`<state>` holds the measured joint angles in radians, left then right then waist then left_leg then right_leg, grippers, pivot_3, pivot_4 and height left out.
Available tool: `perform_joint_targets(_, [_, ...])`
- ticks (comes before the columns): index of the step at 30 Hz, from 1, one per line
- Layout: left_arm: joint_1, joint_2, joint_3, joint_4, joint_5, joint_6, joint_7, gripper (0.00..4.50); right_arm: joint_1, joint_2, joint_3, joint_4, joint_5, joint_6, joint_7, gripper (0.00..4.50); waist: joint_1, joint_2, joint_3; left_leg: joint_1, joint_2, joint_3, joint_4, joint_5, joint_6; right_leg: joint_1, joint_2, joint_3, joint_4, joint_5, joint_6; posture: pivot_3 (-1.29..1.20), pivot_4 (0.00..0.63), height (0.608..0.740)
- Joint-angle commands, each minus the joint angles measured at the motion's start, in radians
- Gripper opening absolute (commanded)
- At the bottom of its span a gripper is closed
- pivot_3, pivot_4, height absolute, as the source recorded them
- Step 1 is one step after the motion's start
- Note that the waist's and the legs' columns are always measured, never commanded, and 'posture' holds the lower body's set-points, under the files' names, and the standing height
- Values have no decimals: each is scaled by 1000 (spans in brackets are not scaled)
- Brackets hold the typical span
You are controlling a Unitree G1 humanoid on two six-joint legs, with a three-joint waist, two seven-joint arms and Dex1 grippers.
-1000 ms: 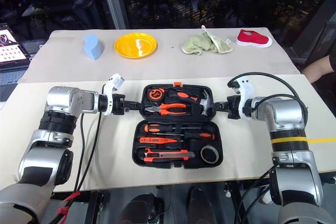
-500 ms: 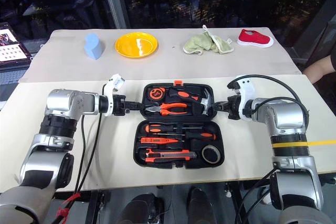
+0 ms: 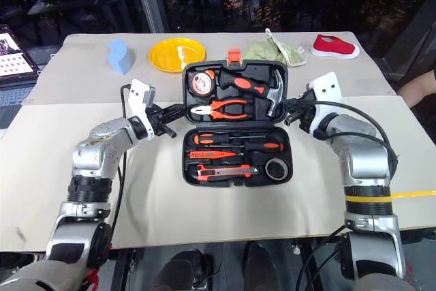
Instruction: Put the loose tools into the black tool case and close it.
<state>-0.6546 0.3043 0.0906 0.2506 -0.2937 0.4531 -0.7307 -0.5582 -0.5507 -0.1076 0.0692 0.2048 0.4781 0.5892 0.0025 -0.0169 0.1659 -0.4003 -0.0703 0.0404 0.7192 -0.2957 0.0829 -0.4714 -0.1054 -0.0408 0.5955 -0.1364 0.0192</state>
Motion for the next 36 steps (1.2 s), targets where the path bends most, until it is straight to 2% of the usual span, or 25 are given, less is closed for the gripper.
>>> perform_joint_targets(1, [47,-32,-39,-53,38,-148,30,0,116,38,30,-118,-66,-230,-44,31,1,0,0,0,0,0,-2,1,0,0,0,0,-1,0,0,0,150,740])
perform_joint_targets(6, [120,-46,-34,-32,78,-247,95,0,269,48,57,-157,-188,-489,-112,31,-4,0,0,3,0,1,-6,2,-1,1,1,0,-1,0,0,0,150,740])
perform_joint_targets(10, [168,-42,-37,-25,105,-316,125,0,347,28,75,-144,-288,-659,-165,31,-7,0,0,19,0,1,-8,0,-7,16,1,1,-3,-2,1,0,150,740])
perform_joint_targets(16, [218,-24,-40,-23,133,-395,137,0,429,-19,92,-94,-411,-868,-228,31,-15,0,0,31,2,3,-8,-1,-9,26,-1,6,-1,-4,1,0,150,740])
perform_joint_targets(20, [242,-16,-35,-32,134,-398,147,0,478,-39,112,-75,-462,-963,-257,31,-17,0,0,38,4,2,-8,-2,-4,33,0,6,-1,-8,5,0,150,740])
perform_joint_targets(27, [305,12,-39,-93,119,-361,125,0,568,-64,141,-121,-439,-1018,-212,31,-18,-1,-2,39,8,3,-8,-2,0,33,0,7,-1,-5,-1,0,150,740])
perform_joint_targets(29, [336,24,-36,-130,104,-325,117,744,622,-76,142,-177,-396,-1009,-183,0,-18,-1,-2,40,11,3,-8,-2,0,34,1,7,-1,-6,-3,0,150,740])
perform_joint_targets(30, [355,34,-33,-151,95,-306,110,955,663,-93,143,-221,-374,-1010,-159,0,-18,-1,-2,40,11,3,-8,-3,1,34,1,7,-1,-7,-3,0,150,740])
perform_joint_targets(31, [374,47,-30,-172,89,-292,104,1290,703,-112,141,-265,-350,-1005,-134,779,-18,-1,-2,40,12,3,-8,-5,4,34,2,7,-1,-8,-4,0,150,740])
perform_joint_targets(32, [388,60,-26,-188,84,-285,99,1702,736,-131,132,-307,-321,-990,-108,969,-17,-1,-2,40,13,3,-8,-7,6,33,3,7,-1,-8,-4,0,150,740])
perform_joint_targets(33, [401,76,-19,-207,78,-273,97,2069,770,-151,117,-351,-279,-964,-81,1342,-16,-3,-2,40,15,3,-8,-7,5,33,4,7,-1,-9,-6,0,150,740])
perform_joint_targets(35, [418,124,19,-248,37,-210,78,2746,847,-203,60,-450,-105,-814,-7,1973,-15,-2,-2,40,16,2,-8,-8,4,33,5,7,-1,-9,-6,0,150,740])
perform_joint_targets(36, [423,170,45,-270,-12,-139,38,3142,884,-245,4,-511,30,-688,31,2359,-15,-2,-2,40,16,3,-8,-8,4,33,4,7,-1,-10,-5,0,150,740])
